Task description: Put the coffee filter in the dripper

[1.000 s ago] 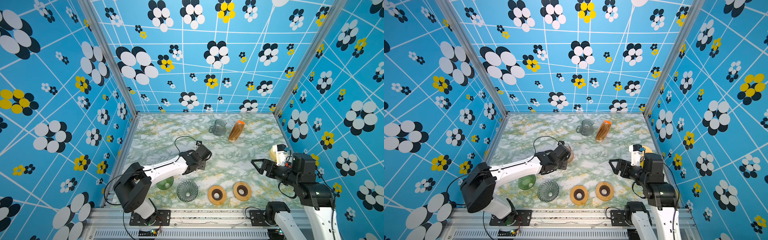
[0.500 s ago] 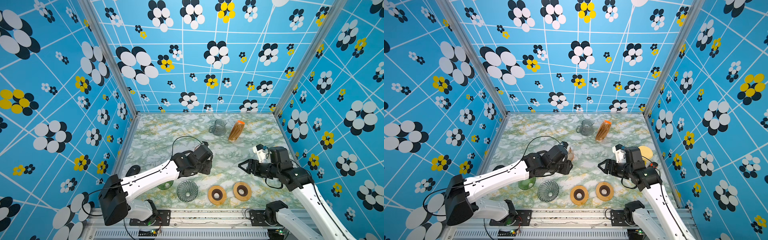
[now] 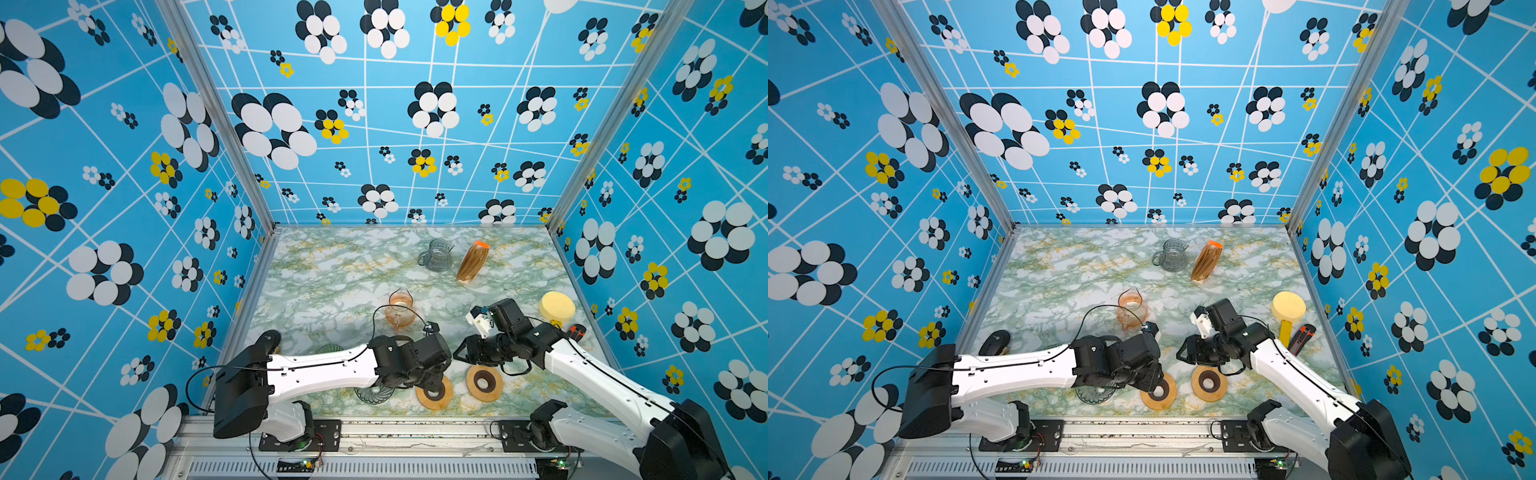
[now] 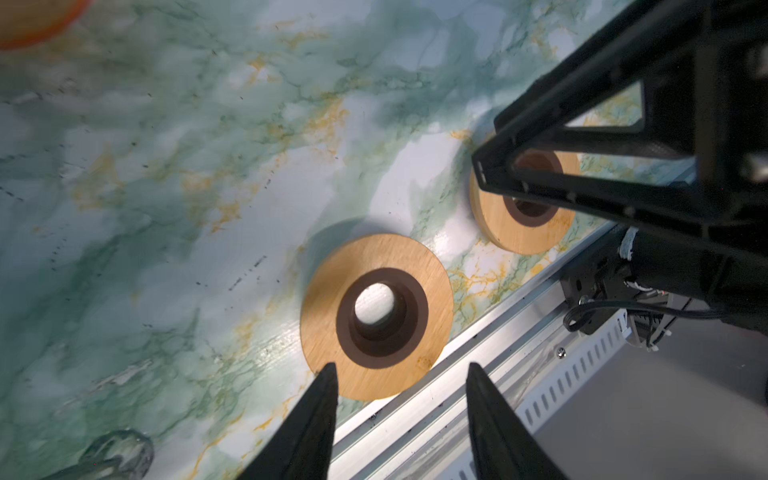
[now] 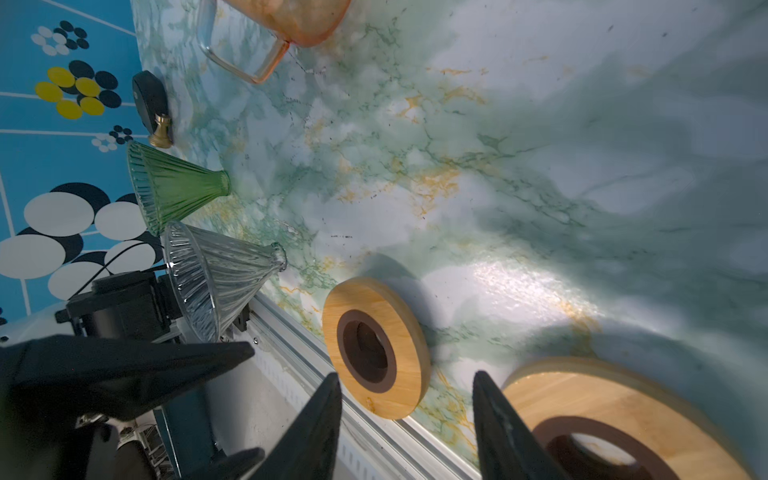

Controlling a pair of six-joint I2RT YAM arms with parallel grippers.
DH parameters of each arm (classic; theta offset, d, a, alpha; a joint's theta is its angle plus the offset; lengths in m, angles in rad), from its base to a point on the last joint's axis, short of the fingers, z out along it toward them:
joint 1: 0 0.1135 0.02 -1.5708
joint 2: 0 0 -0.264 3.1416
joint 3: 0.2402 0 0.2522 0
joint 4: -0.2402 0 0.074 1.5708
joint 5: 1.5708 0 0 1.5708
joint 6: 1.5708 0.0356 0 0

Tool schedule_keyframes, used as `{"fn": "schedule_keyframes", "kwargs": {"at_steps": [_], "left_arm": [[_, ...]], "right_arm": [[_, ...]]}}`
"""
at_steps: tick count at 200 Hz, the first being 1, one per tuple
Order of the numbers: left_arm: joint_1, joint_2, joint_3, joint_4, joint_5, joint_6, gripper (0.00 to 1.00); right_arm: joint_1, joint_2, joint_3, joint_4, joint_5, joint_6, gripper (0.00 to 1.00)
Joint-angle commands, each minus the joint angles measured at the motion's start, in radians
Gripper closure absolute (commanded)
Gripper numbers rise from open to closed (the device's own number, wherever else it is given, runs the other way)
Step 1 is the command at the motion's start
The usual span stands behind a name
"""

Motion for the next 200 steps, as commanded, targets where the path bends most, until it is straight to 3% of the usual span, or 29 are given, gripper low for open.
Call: {"fn": "schedule_keyframes", "kwargs": {"at_steps": [1,39,78,145,200], "left_arm": [[-0.033,0.021,-0.019,0.0,0.022,-0.059,0.49],[-0.05,0.018,-0.08,0.063,0.062,-0.118,0.49],[-0.054,0.047,-0.084,0.012,0.058,-0.159,0.48],[-0.054,0.095,-0.11,0.078,0.129,-0.175,0.46],[-0.052,0.112,-0.139,0.093,0.136,-0.194,0.5]], "right_arm": [[0.031,0.031,-0.009,0.042,-0.046,-0.036,0.48],[0.078,0.116,-0.012,0.068,-0.054,-0.038,0.49],[0.106,0.168,-0.021,0.096,-0.06,-0.028,0.49],[0.118,0.218,-0.034,0.12,-0.077,-0.028,0.5],[0.126,0.248,-0.041,0.14,-0.078,-0.024,0.52]]}}
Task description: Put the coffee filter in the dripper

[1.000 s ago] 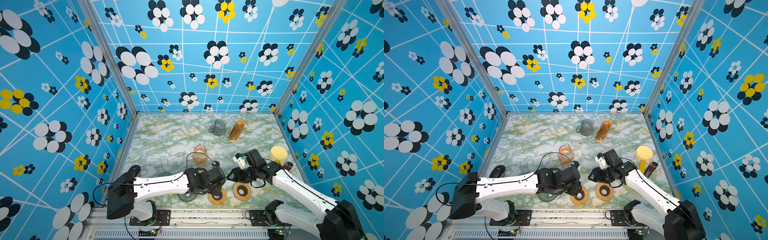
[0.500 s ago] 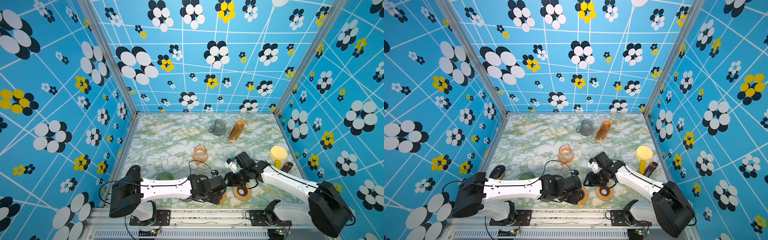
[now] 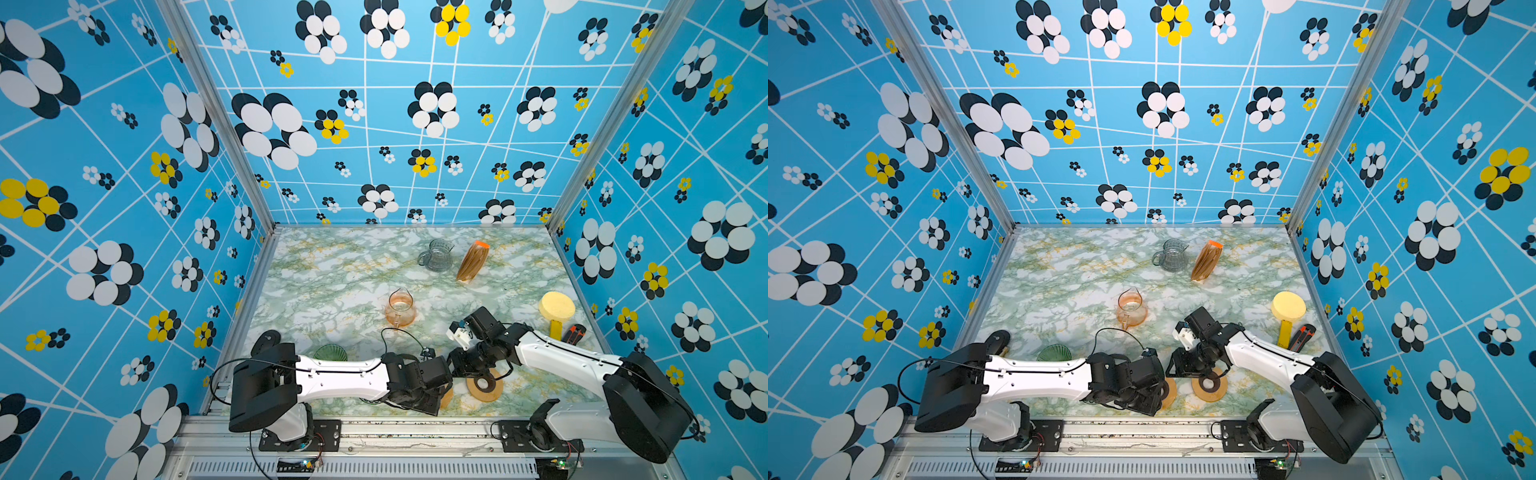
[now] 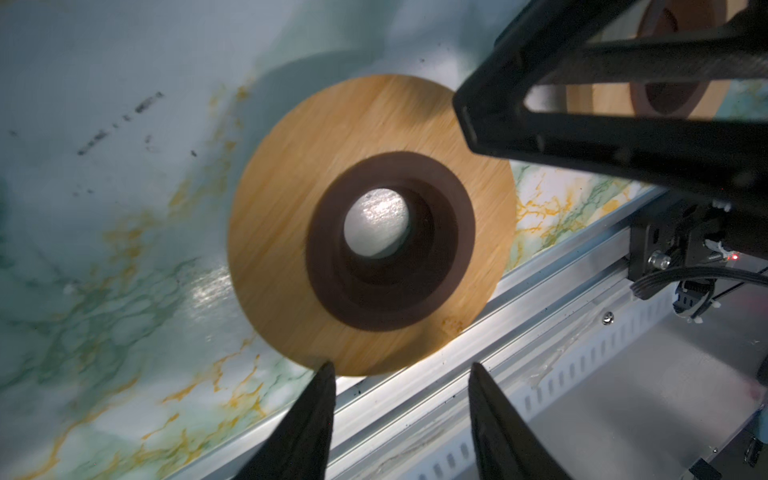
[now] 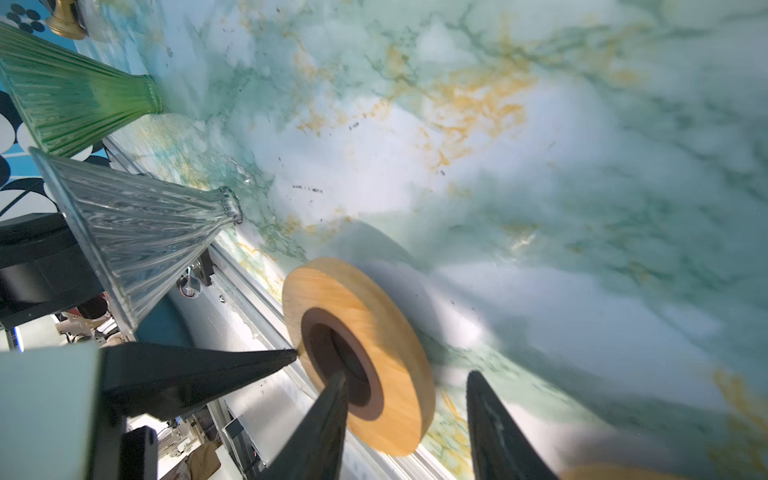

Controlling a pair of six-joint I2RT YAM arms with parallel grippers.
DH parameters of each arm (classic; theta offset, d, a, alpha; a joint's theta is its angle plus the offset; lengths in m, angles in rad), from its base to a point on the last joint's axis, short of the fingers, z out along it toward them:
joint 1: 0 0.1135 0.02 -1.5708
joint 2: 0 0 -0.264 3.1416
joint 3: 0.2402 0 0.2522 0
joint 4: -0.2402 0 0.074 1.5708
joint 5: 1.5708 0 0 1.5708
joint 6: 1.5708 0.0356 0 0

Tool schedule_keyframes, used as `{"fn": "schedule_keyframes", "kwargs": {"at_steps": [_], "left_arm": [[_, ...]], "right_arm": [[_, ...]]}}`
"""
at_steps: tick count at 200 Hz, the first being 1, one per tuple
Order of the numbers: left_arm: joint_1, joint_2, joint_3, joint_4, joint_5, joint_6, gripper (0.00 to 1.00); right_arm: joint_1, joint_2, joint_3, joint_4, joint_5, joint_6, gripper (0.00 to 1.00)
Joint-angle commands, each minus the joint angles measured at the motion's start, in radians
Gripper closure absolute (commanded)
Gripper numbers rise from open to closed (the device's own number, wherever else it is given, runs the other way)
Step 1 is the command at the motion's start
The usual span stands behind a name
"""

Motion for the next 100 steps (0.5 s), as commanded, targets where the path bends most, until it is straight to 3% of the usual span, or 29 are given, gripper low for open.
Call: {"fn": "schedule_keyframes", "kwargs": {"at_steps": [1,35,81,84,100], "left_arm": [[-0.002,0.024,-0.019,0.005,0.01,-0.018,0.5],[0.001,0.037,-0.026,0.008,0.004,-0.035,0.56],[0.01,0.032,-0.04,0.019,0.005,-0.039,0.55],[0.011,0.031,-0.041,0.018,0.005,-0.039,0.59],[0.013,0.032,-0.044,0.018,0.001,-0.039,0.61]], "right_arm": [[0.007,0.018,-0.01,0.015,-0.016,-0.006,0.52],[0.009,0.038,-0.007,0.024,-0.022,-0.005,0.54],[0.033,0.05,-0.009,0.069,-0.082,-0.001,0.59],[0.035,0.05,-0.01,0.07,-0.086,0.0,0.59],[0.038,0.055,-0.013,0.083,-0.096,0.006,0.61]]}}
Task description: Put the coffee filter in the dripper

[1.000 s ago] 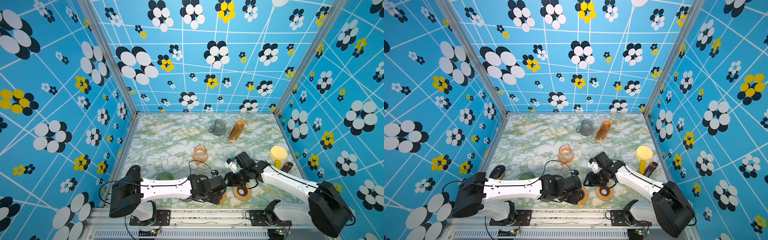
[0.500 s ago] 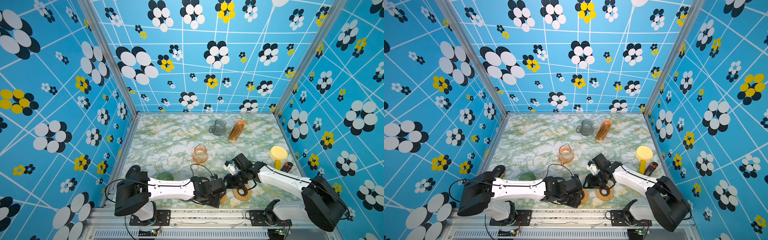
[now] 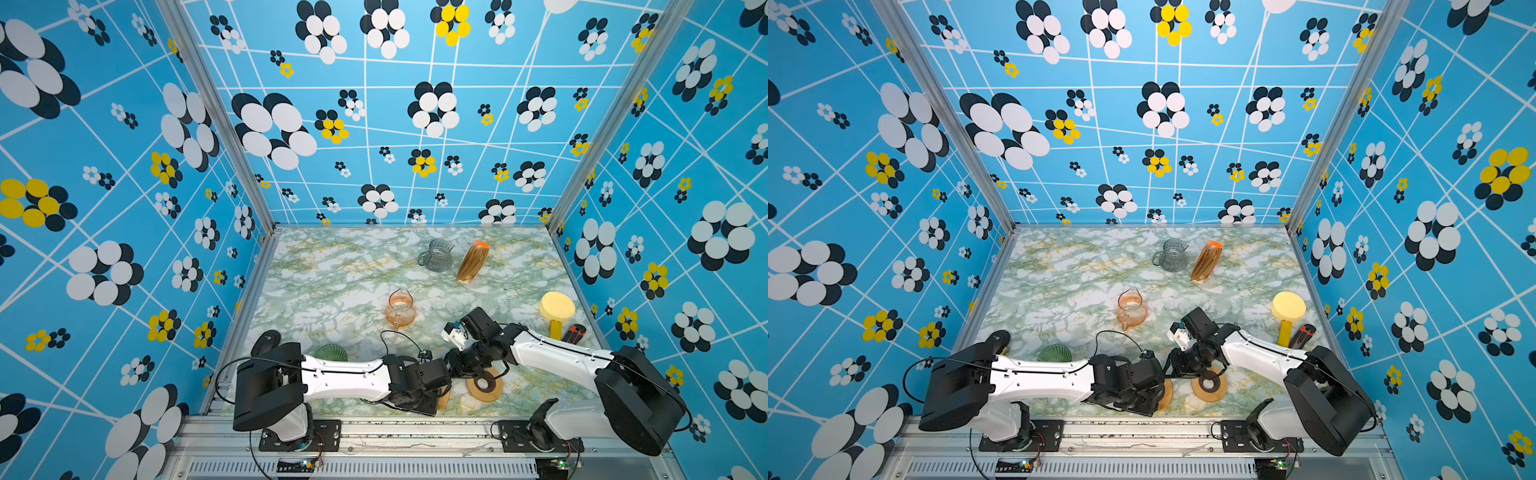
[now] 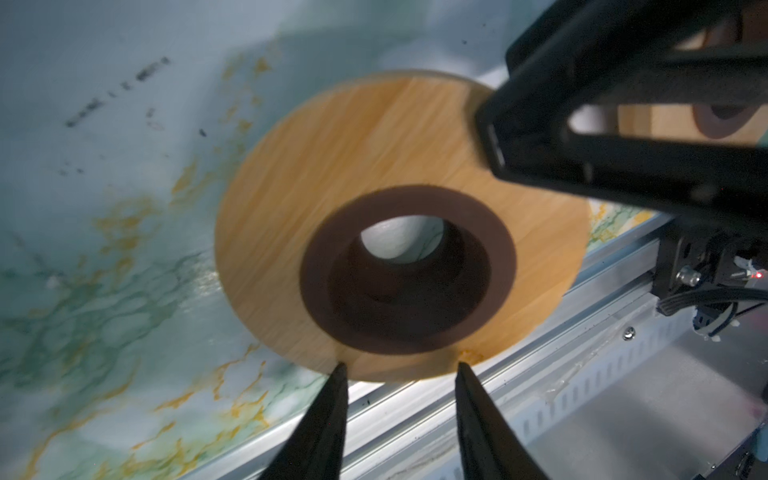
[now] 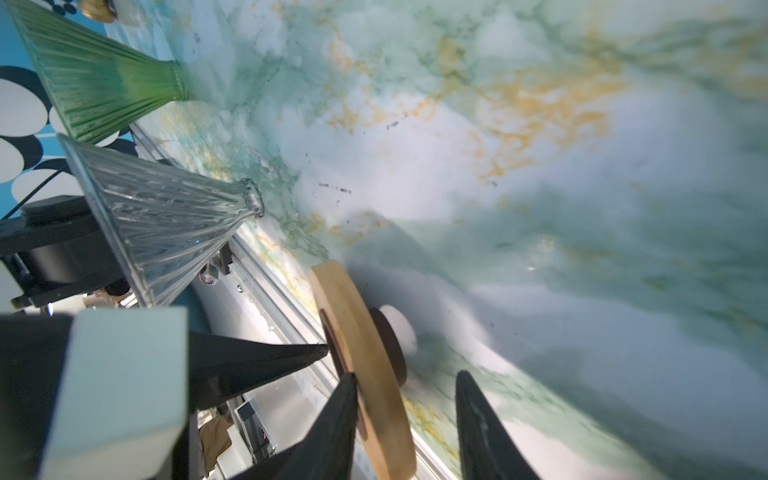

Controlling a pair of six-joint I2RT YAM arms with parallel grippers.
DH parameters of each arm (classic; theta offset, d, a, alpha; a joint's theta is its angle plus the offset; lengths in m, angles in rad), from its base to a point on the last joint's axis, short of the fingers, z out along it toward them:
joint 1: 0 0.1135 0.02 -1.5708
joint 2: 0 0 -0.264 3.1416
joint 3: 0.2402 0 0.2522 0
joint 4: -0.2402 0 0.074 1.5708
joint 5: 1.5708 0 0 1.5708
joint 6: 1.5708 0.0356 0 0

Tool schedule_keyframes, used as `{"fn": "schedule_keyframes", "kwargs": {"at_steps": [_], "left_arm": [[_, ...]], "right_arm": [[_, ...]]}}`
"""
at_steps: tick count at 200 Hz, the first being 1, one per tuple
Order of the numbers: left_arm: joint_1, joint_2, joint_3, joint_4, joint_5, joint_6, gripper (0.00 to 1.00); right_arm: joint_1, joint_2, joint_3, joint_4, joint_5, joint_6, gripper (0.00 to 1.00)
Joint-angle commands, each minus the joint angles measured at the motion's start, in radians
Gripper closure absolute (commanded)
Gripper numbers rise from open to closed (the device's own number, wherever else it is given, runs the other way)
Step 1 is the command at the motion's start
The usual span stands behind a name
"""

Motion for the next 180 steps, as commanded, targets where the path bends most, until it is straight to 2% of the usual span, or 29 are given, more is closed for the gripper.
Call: {"fn": "schedule_keyframes", "kwargs": {"at_steps": [1,106,146,180], "left_arm": [[0.009,0.01,-0.022,0.0,-0.007,-0.005,0.61],[0.029,-0.012,-0.053,0.036,-0.029,-0.014,0.66],[0.031,-0.029,-0.056,0.038,-0.044,-0.014,0.66],[0.046,-0.091,-0.078,0.062,-0.067,-0.008,0.66]], "right_arm": [[0.011,0.015,-0.013,0.019,-0.031,0.005,0.61],[0.061,0.009,-0.025,0.047,-0.06,0.022,0.69],[0.068,-0.01,-0.02,0.02,-0.008,0.025,0.76],[0.068,-0.102,0.003,-0.036,0.081,0.027,0.86]]}}
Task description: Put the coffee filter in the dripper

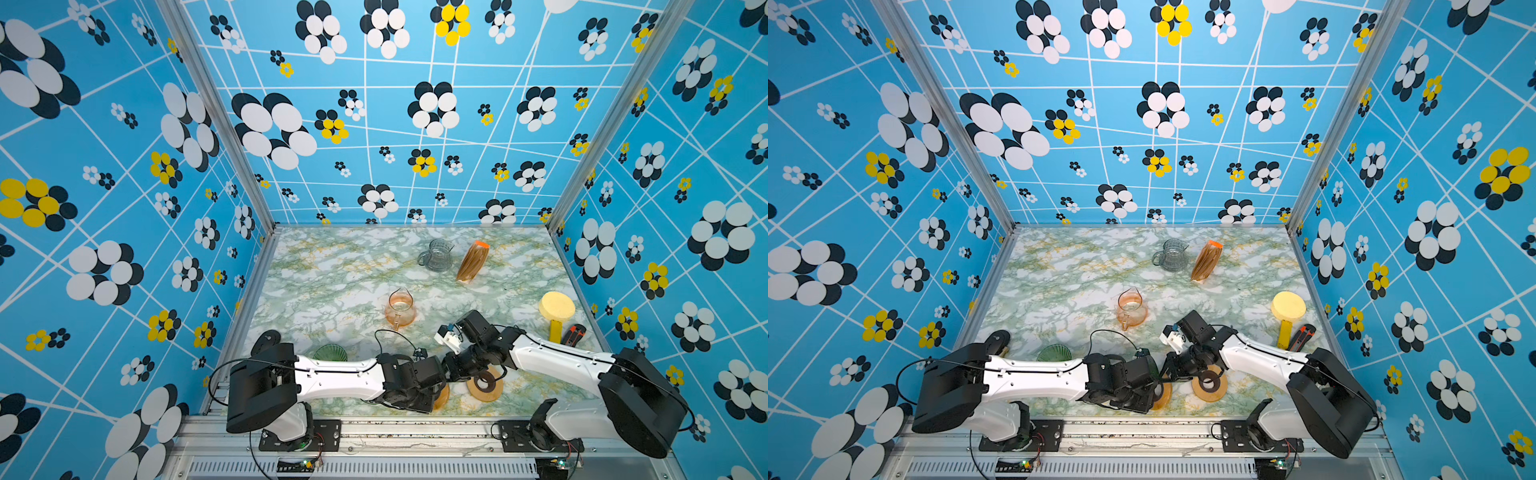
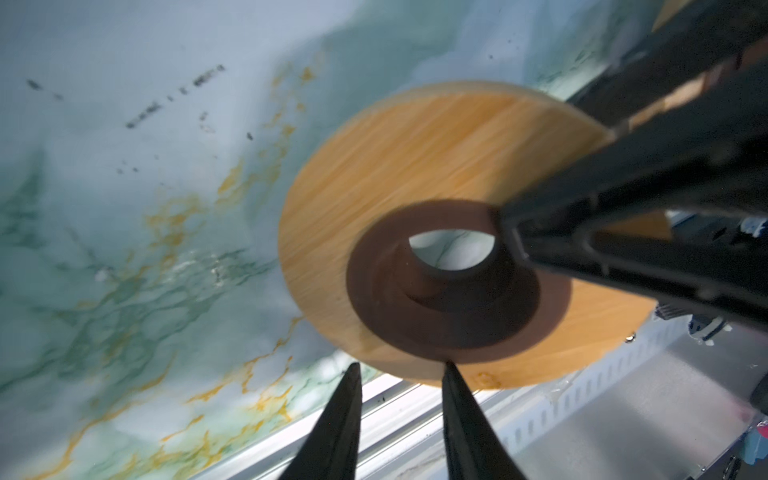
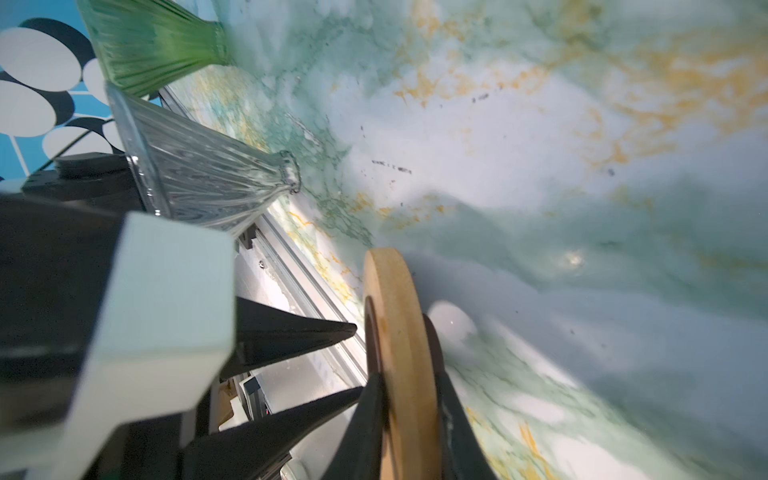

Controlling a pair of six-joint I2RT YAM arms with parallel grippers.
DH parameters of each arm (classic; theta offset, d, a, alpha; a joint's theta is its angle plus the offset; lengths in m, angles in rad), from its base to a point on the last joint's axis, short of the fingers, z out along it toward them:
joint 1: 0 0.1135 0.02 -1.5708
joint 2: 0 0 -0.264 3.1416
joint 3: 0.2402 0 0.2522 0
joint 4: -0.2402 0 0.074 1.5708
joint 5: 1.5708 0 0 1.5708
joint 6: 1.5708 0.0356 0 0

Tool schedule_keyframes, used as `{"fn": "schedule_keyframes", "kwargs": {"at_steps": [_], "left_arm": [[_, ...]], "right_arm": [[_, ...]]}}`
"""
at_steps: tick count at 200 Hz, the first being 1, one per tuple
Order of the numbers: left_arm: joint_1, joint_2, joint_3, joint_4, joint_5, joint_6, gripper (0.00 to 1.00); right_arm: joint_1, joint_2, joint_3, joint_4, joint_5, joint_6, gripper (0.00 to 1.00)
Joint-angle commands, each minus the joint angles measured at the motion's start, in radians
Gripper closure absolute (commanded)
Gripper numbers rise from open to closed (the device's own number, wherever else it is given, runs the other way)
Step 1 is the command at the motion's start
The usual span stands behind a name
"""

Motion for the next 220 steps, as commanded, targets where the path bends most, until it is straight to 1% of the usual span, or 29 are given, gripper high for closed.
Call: {"fn": "schedule_keyframes", "kwargs": {"at_steps": [1,19,31,41,55,83,110,142,144,146,159,180,210,220], "left_arm": [[0.022,-0.044,-0.034,0.039,-0.056,0.001,0.65],[0.042,-0.109,-0.065,0.083,-0.061,0.008,0.64],[0.061,-0.166,-0.078,0.115,-0.06,0.027,0.63],[0.082,-0.215,-0.08,0.132,-0.056,0.055,0.62],[0.12,-0.279,-0.07,0.137,-0.033,0.102,0.6],[0.222,-0.363,-0.03,0.121,0.053,0.182,0.58],[0.32,-0.404,-0.013,0.141,0.15,0.231,0.58],[0.434,-0.423,-0.019,0.242,0.266,0.227,0.58],[0.441,-0.423,-0.019,0.246,0.271,0.225,0.54],[0.445,-0.424,-0.019,0.254,0.277,0.224,0.53],[0.487,-0.43,-0.012,0.285,0.311,0.221,0.52],[0.537,-0.428,0.003,0.337,0.343,0.208,0.51],[0.597,-0.411,0.006,0.472,0.42,0.137,0.48],[0.618,-0.406,0.02,0.494,0.443,0.12,0.48]], "right_arm": [[0.011,-0.058,0.012,-0.074,0.105,0.015,0.86],[0.009,-0.118,0.023,-0.099,0.148,0.027,0.88],[0.006,-0.157,0.037,-0.14,0.196,0.027,0.88],[-0.004,-0.191,0.053,-0.168,0.233,0.03,0.89],[-0.03,-0.234,0.065,-0.181,0.249,0.04,0.9],[-0.091,-0.3,0.097,-0.204,0.277,0.051,0.91],[-0.147,-0.349,0.134,-0.205,0.28,0.062,0.92],[-0.217,-0.392,0.195,-0.153,0.268,0.119,0.92],[-0.22,-0.395,0.2,-0.148,0.268,0.124,0.92],[-0.224,-0.397,0.205,-0.143,0.267,0.129,0.92],[-0.248,-0.405,0.235,-0.107,0.258,0.165,0.92],[-0.282,-0.408,0.272,-0.016,0.222,0.244,0.92],[-0.311,-0.392,0.311,0.139,0.157,0.362,0.91],[-0.313,-0.381,0.324,0.18,0.14,0.392,0.91]]}}
